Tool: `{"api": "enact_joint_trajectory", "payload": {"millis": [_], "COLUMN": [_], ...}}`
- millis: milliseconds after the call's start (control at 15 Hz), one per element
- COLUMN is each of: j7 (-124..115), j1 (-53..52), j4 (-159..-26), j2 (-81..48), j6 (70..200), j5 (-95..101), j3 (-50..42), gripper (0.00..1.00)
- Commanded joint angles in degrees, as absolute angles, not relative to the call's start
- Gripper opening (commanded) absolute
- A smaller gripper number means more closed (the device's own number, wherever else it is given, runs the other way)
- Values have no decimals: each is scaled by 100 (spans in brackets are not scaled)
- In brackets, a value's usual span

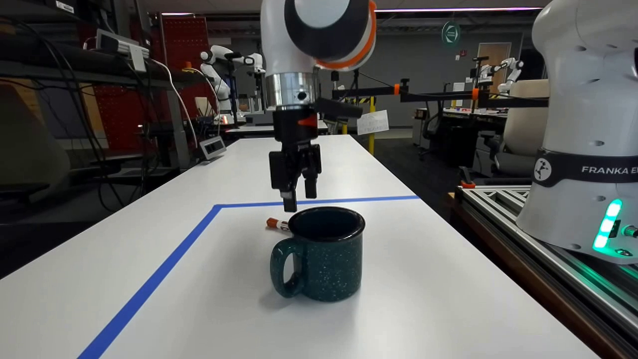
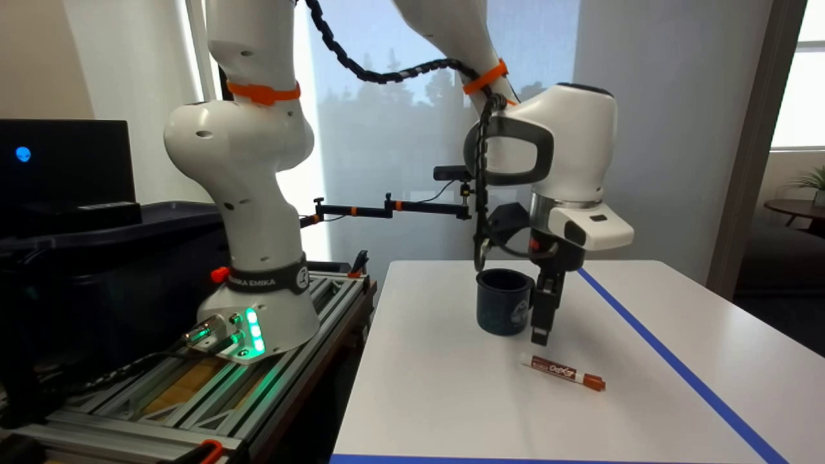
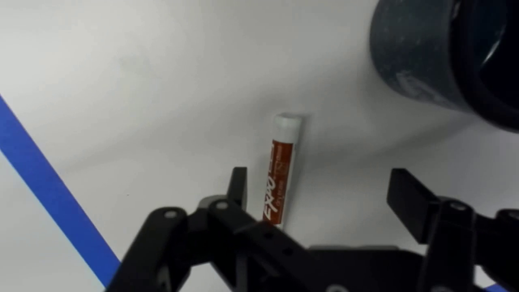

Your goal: Shift the sharpie to the table

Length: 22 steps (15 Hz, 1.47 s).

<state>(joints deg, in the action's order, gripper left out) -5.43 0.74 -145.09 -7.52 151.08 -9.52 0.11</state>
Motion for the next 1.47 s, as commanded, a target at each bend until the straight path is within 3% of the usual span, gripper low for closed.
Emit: {"api": "enact_joint_trajectory", "payload": {"millis": [0, 333, 600, 1400], "j7": [-408, 217, 1216, 1083], "j1": [35, -35, -344, -317], "j4": [-14613, -14548, -14630, -14538], "j2": [434, 1418, 1762, 1557], "j6": [13848, 12863, 12824, 12898], "j5": [-333, 506, -23, 106], "j3": [-39, 131, 74, 97], "gripper": [100, 100, 100, 100]}}
